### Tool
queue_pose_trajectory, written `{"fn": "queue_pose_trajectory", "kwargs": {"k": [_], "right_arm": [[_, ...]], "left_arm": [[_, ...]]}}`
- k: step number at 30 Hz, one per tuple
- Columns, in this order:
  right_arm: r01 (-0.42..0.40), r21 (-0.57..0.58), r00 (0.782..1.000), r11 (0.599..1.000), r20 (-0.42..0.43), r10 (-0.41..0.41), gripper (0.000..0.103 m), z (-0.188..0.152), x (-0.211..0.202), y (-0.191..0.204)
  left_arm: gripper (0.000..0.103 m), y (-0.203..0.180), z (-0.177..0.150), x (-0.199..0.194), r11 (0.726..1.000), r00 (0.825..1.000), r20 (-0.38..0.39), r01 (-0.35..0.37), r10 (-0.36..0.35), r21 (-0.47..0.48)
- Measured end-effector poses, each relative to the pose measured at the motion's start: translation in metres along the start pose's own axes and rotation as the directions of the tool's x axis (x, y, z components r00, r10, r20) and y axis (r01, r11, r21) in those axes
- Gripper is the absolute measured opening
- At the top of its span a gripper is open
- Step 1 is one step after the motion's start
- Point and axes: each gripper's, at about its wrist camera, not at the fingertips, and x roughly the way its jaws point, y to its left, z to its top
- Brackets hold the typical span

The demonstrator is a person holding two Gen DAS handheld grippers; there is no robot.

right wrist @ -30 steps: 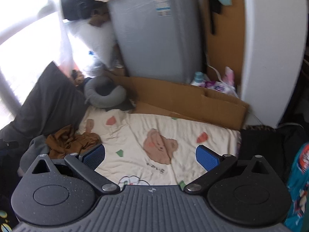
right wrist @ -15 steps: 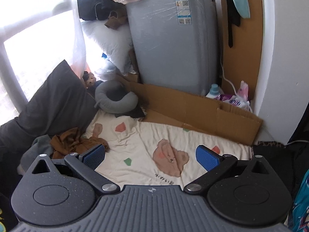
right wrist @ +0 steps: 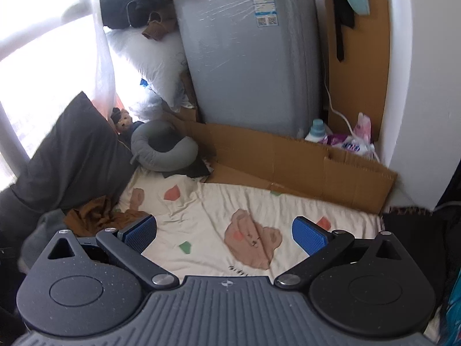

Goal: Fold clothes
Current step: 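Move the left tool to the brown garment and close it on its edge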

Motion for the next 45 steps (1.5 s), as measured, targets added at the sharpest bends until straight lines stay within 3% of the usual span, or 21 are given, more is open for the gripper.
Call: {"fn": "queue_pose_trajectory", "kwargs": {"k": [9,23,31,38,45], "right_arm": [[-0.028,0.018,1.000,0.999,-0.012,0.028,0.103,0.002,0.041,0.000],[-0.082,0.050,0.990,0.995,-0.109,0.087,0.103,-0.047,0.127,0.010],[-0.107,-0.041,0.980,0.993,-0.171,0.099,0.103,-0.064,0.181,0.015],[-0.142,-0.067,0.977,0.988,-0.169,0.129,0.103,-0.080,0.211,0.015],[-0.148,-0.071,0.962,0.986,-0.240,0.127,0.103,-0.113,0.235,0.011]], "left_arm": [[0.095,0.018,-0.018,0.053,0.998,0.997,-0.022,-0.069,0.069,0.009],[0.095,0.044,-0.068,0.150,0.991,0.981,-0.142,-0.130,0.131,0.011],[0.095,0.055,-0.102,0.192,0.987,0.970,-0.181,-0.162,0.160,0.003],[0.095,0.053,-0.126,0.223,0.981,0.962,-0.197,-0.182,0.191,0.063],[0.096,0.056,-0.147,0.244,0.973,0.956,-0.198,-0.200,0.219,0.112]]}}
